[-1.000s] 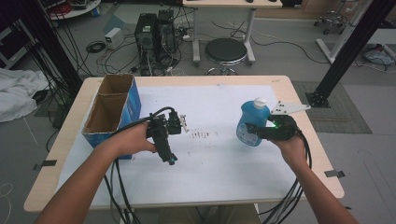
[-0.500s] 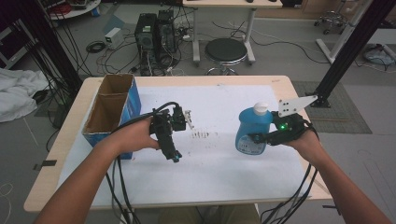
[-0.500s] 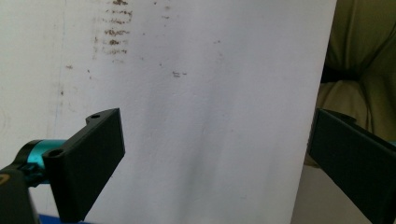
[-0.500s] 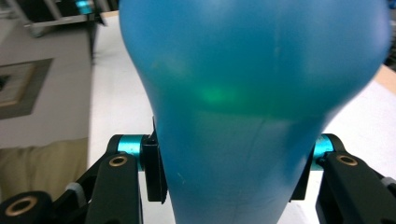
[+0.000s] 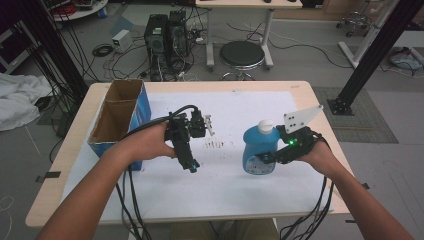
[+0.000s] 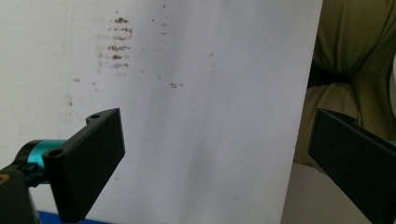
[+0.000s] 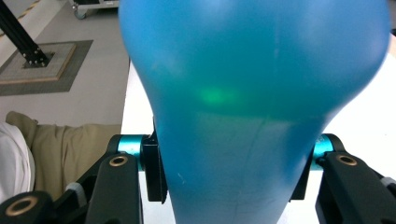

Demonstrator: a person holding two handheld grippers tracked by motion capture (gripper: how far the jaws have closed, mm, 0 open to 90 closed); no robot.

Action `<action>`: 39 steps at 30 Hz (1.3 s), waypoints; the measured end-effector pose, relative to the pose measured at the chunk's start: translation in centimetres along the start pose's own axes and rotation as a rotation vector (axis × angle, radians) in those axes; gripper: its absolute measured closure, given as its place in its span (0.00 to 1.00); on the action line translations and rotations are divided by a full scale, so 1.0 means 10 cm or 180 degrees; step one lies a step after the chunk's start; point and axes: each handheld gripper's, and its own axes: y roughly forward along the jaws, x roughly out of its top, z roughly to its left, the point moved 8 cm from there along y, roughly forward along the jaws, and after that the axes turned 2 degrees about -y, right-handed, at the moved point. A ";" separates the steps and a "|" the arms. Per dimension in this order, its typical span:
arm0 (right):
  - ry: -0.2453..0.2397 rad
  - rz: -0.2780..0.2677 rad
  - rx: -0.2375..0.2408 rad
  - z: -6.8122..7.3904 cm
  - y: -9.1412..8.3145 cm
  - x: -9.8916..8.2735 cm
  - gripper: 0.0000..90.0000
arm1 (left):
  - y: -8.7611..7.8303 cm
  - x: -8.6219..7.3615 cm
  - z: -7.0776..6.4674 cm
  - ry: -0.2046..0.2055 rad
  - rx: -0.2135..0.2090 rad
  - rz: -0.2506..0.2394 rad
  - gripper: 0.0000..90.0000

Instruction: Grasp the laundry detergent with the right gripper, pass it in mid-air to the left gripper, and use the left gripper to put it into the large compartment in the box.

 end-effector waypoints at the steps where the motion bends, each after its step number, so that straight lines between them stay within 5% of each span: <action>1: -0.0016 0.0012 0.0011 0.01 0.02 0.00 0.51 | -0.01 0.02 0.00 0.0004 -0.0002 -0.0001 0.04; 17: -0.0324 0.0129 0.0125 0.08 0.40 0.28 0.51 | -0.21 0.35 -0.05 0.0219 -0.0095 -0.0068 0.04; 39: -0.0303 0.0055 0.0177 0.08 0.64 0.47 0.51 | -0.35 0.75 -0.05 0.0392 -0.0184 -0.0105 0.04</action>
